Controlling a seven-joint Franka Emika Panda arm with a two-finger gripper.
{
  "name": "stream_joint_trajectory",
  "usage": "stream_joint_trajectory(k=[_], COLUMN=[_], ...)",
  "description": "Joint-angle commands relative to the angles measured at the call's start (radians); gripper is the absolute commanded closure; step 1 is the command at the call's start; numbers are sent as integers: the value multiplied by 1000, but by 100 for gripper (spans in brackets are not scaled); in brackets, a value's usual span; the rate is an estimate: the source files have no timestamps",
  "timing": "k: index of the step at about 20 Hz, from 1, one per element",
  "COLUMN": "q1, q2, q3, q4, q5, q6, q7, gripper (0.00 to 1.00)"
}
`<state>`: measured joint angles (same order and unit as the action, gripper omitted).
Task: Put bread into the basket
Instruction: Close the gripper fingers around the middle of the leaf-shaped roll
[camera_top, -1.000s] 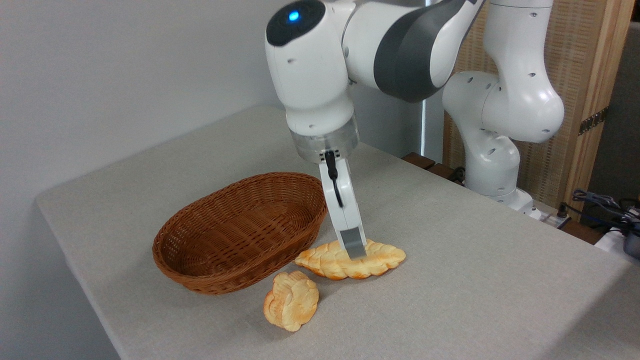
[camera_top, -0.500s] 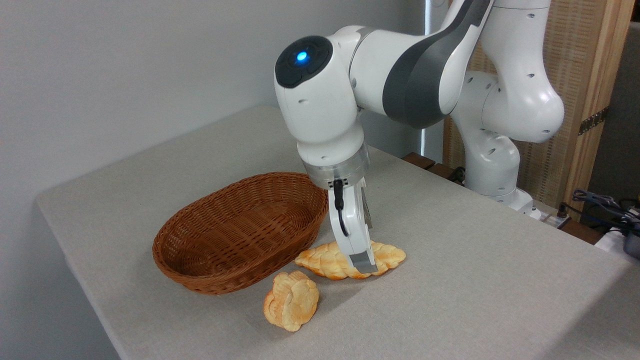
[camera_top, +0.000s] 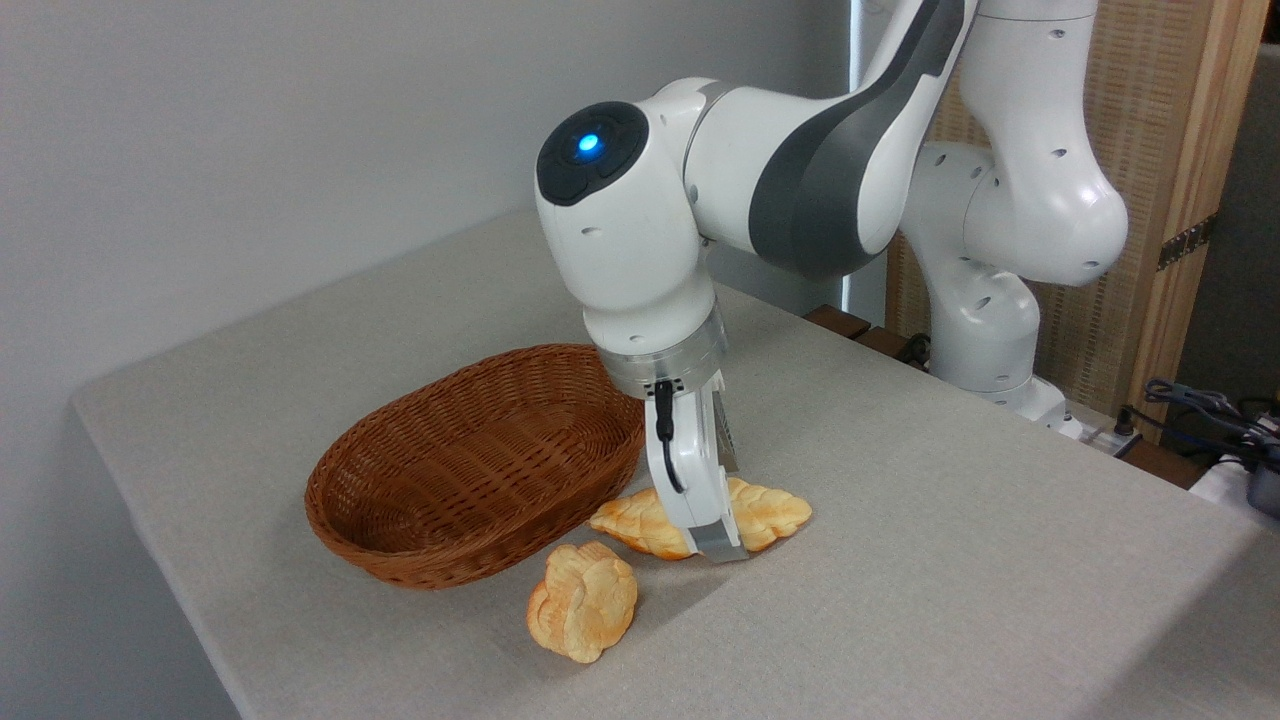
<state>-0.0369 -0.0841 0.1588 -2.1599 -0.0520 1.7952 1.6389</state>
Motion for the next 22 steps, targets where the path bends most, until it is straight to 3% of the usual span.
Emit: stream_joint_trajectory(k=[1, 12, 14, 15, 18, 22], q1=[-18, -64, -64, -64, -64, -64], q2=[14, 40, 38, 38, 37, 35], q3=[-2, -2, -2, -2, -2, -2], q4=[2, 2, 3, 3, 5, 5], q5=[14, 14, 14, 12, 12, 12], q6=[36, 90, 89, 89, 89, 89], q7=[7, -21, -21, -21, -21, -22], gripper=[0, 3, 20, 37, 68, 72])
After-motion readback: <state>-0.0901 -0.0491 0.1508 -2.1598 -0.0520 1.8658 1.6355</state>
